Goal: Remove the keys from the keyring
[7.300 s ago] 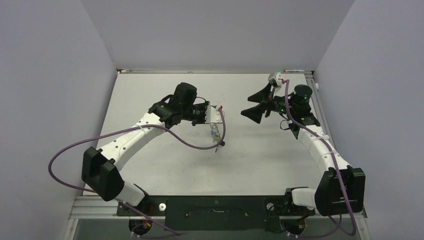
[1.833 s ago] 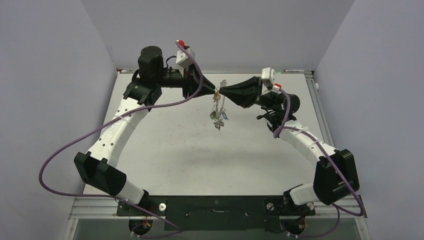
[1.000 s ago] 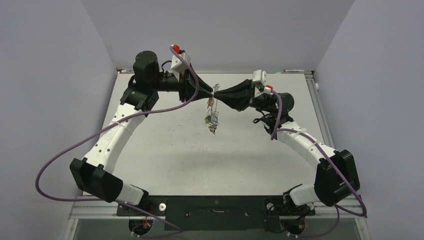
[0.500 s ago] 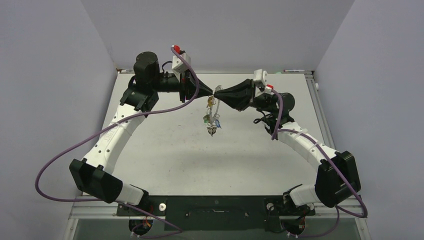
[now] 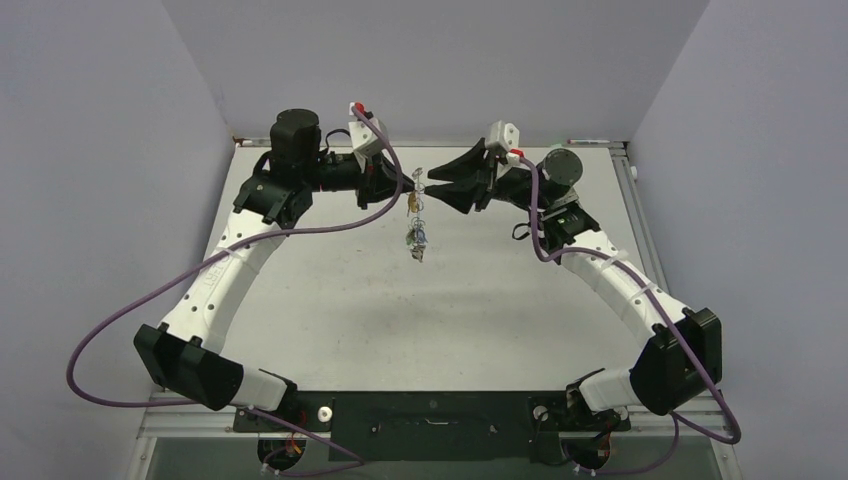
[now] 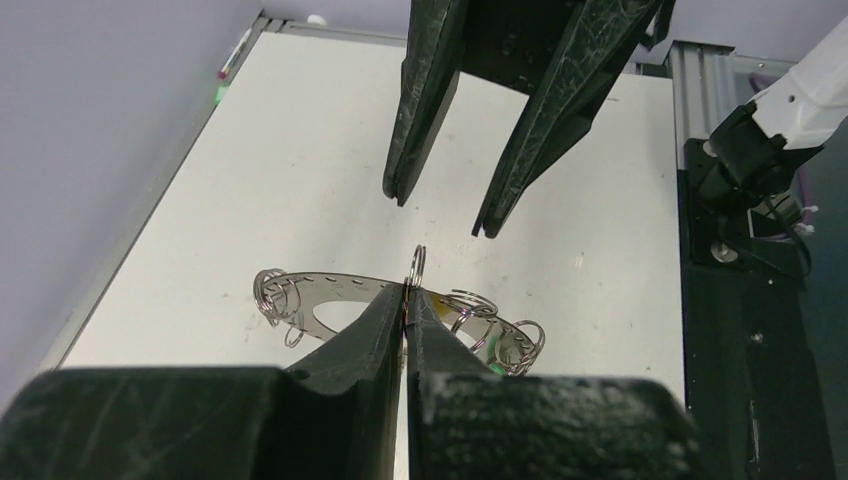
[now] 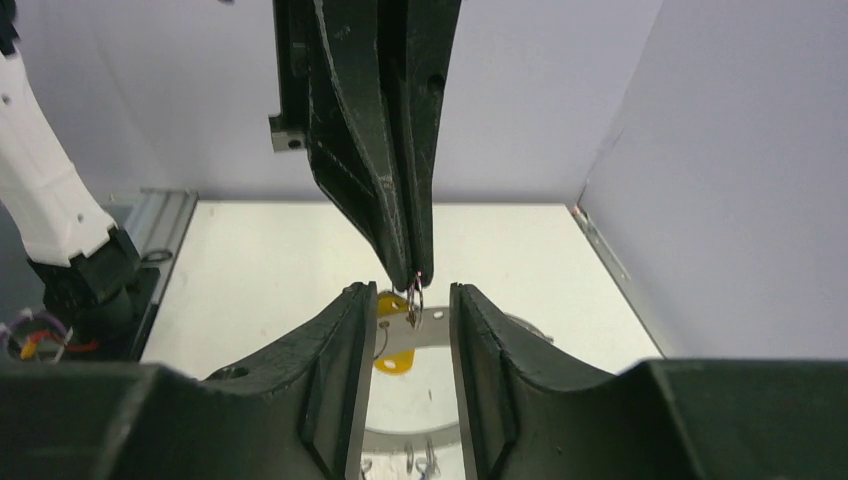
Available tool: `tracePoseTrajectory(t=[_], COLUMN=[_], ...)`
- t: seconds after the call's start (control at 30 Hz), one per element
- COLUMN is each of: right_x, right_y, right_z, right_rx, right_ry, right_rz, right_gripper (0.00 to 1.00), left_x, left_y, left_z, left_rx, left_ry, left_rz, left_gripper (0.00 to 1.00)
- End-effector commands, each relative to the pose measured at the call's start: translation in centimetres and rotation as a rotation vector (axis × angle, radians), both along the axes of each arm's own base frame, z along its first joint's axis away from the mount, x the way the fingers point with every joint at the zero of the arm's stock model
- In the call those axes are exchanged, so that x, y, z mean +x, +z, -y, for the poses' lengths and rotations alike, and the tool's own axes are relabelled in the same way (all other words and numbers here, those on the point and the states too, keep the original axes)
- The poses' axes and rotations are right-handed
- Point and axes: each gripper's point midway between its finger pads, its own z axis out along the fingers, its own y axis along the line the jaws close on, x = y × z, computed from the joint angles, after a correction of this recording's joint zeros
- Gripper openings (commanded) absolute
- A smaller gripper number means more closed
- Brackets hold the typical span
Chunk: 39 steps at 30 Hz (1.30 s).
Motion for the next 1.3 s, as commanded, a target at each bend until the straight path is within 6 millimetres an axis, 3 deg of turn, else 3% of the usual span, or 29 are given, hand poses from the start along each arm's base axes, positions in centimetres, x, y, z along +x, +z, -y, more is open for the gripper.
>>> tracePoseTrajectory(t=[0.0, 0.6, 1.07, 1.2, 1.27], right_x=[-0.4, -0.4, 0.1, -0.1, -0.3], right_y=[-0.6, -3.4, -3.8, -3.9, -3.8], right_z=[0.5, -0.9, -1.9, -2.3, -2.4], right_rx=[-0.125, -0.291, -0.303, -0.300, -0.299], right_ry=[0.015, 0.100, 0.109, 0.131, 0.151], right_rz=[0.059, -0.038, -0.026, -0.022, -0.015], right_gripper=[0.34, 0.35, 0.26, 0.21, 0.07], left_x=[-0.5, -1.1, -1.5, -1.4, -1.3], left_y=[2.4, 0.8, 0.4, 0.3, 0.3], left_z=[-1.1, -0.1, 1.0, 1.2, 1.2], left_rx=[0.050, 0.135, 0.147, 0.147, 0.144], left_ry=[0.023, -0.006, -0.029, -0.030, -0.028], left_rz=[0.172, 0.212, 0.204, 0.185, 0.190], left_gripper=[0.00, 0.00, 0.00, 0.00, 0.00])
